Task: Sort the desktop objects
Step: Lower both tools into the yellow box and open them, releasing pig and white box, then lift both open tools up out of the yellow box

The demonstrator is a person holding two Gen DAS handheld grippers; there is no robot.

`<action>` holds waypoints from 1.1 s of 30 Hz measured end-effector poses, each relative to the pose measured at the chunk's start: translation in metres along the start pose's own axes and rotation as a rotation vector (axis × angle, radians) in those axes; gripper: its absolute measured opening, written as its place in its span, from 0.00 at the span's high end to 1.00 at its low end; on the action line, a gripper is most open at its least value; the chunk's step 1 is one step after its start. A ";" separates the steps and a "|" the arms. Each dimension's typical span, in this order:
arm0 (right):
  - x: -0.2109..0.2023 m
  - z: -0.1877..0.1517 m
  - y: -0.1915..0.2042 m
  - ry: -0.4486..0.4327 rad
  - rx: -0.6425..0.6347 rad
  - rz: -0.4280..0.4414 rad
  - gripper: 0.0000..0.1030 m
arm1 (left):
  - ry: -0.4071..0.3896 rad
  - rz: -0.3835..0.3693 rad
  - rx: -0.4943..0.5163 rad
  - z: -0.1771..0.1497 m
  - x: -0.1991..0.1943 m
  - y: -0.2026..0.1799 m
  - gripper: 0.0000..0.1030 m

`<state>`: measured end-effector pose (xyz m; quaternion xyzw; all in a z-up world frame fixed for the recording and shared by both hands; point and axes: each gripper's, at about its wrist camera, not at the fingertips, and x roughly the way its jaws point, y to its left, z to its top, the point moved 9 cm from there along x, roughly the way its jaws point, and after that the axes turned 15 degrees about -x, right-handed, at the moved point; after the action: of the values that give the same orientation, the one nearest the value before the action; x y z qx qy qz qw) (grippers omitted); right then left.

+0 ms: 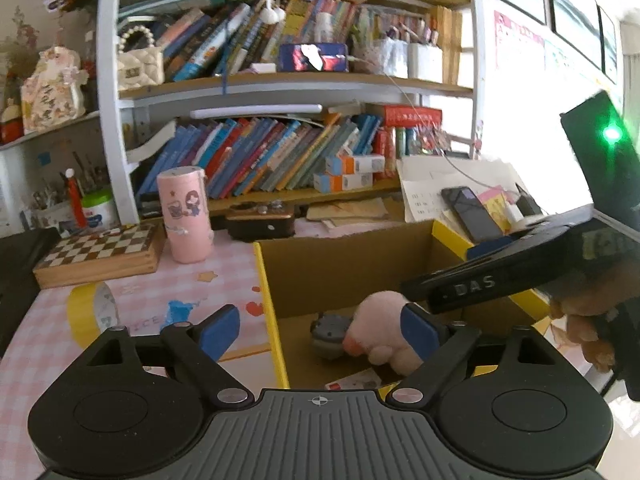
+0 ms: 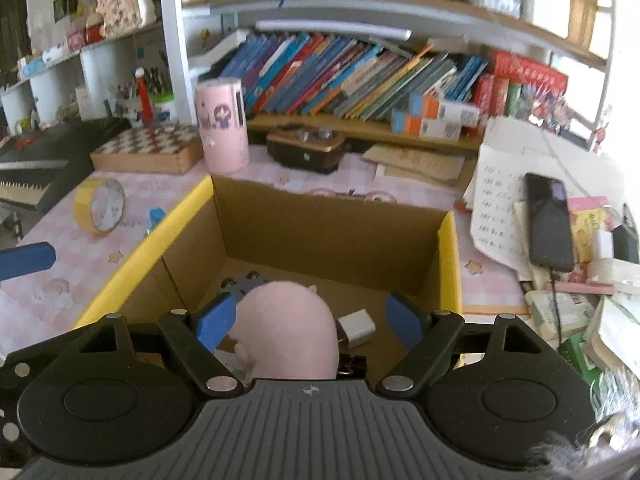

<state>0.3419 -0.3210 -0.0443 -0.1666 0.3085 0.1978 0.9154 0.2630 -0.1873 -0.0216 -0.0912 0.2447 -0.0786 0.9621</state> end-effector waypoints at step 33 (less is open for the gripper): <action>-0.104 -0.084 0.065 -0.002 0.294 -0.282 0.18 | 0.013 0.028 -0.021 -0.035 -0.065 0.070 0.04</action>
<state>0.1935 -0.3275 -0.0536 -0.0724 0.3067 0.0207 0.9488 0.1974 -0.1110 -0.0368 -0.0972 0.2530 -0.0632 0.9605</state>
